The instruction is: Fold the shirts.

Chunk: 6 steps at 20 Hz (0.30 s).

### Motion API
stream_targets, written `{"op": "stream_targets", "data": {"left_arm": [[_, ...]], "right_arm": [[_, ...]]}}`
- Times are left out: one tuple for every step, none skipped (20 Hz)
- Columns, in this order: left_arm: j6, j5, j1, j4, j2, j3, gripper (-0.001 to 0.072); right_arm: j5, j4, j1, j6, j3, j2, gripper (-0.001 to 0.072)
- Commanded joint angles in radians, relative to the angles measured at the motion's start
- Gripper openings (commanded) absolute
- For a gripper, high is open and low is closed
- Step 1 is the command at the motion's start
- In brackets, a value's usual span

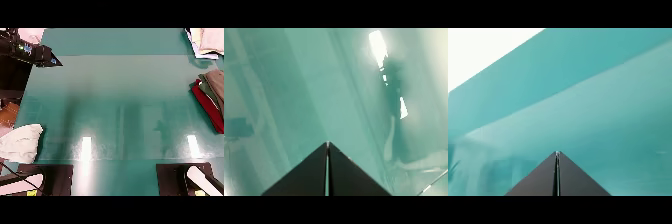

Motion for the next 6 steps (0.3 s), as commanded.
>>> {"op": "stream_targets", "data": {"left_arm": [[0.000, 0.039, 0.000, 0.000, 0.000, 0.000, 0.0026], [0.000, 0.041, 0.000, 0.000, 0.000, 0.000, 0.0026], [0.000, 0.046, 0.000, 0.000, 0.000, 0.000, 0.0026], [0.000, 0.050, 0.000, 0.000, 0.000, 0.000, 0.0026], [0.000, 0.056, 0.000, 0.000, 0.000, 0.000, 0.0026], [0.000, 0.063, 0.000, 0.000, 0.000, 0.000, 0.0027]], "right_arm": [[-0.011, 0.016, 0.168, -0.002, 0.000, 0.023, 0.0021], [-0.010, 0.016, 0.196, -0.002, 0.000, 0.024, 0.0021], [-0.009, 0.016, 0.219, -0.002, 0.000, 0.024, 0.0021], [-0.009, 0.016, 0.236, -0.002, 0.000, 0.024, 0.0021], [-0.009, 0.016, 0.249, -0.002, 0.000, 0.024, 0.0021], [-0.009, 0.016, 0.258, -0.002, 0.000, 0.024, 0.0021]]}}
